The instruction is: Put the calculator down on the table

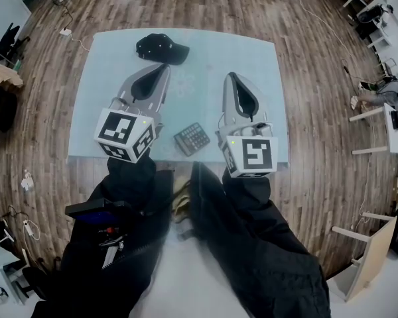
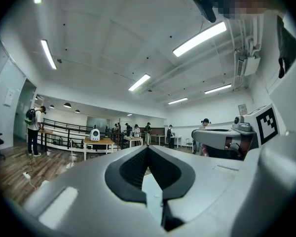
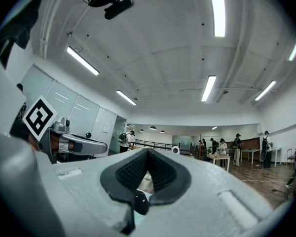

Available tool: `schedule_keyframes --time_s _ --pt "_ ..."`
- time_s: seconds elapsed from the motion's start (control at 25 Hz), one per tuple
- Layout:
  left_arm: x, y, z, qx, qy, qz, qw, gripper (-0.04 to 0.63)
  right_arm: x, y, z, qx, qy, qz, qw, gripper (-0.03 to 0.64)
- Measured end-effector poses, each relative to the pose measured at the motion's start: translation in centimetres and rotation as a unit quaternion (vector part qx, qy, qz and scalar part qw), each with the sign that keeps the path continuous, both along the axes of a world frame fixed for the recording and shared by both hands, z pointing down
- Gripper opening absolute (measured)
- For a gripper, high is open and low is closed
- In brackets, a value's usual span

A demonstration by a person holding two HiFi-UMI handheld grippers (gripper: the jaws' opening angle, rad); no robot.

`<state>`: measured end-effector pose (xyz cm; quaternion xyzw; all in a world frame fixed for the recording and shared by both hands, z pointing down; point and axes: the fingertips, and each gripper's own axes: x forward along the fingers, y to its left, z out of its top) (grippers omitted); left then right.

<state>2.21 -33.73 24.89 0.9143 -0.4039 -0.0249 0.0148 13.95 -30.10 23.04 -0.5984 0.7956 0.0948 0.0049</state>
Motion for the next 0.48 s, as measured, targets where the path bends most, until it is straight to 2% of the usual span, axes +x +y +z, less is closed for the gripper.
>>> schedule_keyframes --time_s 0.48 --pt "0.64 -0.05 0.65 -0.008 -0.005 -0.002 1.0 0.002 0.88 -0.11 0.66 -0.003 -0.011 -0.004 1.0 0.0"
